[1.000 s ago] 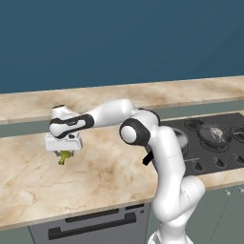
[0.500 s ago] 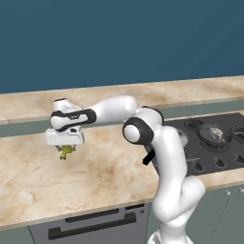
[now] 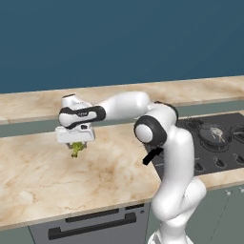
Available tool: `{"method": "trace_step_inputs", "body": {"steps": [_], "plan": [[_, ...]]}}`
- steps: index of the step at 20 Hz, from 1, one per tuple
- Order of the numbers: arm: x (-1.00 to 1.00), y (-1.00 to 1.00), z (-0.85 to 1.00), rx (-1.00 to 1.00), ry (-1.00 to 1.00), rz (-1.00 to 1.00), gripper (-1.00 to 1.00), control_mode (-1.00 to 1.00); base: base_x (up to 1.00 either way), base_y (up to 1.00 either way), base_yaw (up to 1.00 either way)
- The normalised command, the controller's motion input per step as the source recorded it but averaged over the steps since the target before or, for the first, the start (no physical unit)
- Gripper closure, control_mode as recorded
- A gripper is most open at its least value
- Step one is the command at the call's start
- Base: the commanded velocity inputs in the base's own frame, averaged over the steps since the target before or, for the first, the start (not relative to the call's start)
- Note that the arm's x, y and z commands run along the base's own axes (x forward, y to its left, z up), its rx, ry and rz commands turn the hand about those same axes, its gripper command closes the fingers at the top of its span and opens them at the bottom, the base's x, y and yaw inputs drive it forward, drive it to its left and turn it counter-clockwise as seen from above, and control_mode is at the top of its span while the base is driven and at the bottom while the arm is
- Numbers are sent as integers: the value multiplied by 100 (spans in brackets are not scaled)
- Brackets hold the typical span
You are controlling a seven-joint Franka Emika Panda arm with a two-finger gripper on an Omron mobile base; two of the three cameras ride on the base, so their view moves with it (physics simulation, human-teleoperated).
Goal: Place both pans onto different burners. Then place the broccoli and the fish on different pans.
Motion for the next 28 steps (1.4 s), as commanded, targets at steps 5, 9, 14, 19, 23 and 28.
{"method": "trace_step_inputs", "body": {"steps": [5, 9, 14, 19, 23, 28], "plan": [[-19, -81, 0, 0, -4, 0, 100, -100, 0, 0, 0], [-6, -74, 0, 0, -6, 0, 100, -100, 0, 0, 0], [0, -69, 0, 0, -10, 0, 100, -100, 0, 0, 0], [0, -67, 1, 0, -9, 0, 100, -100, 0, 0, 0], [0, -60, 6, 0, 0, 0, 100, -100, 0, 0, 0], [1, -50, 18, 1, 0, -1, 100, -100, 0, 0, 0]]}}
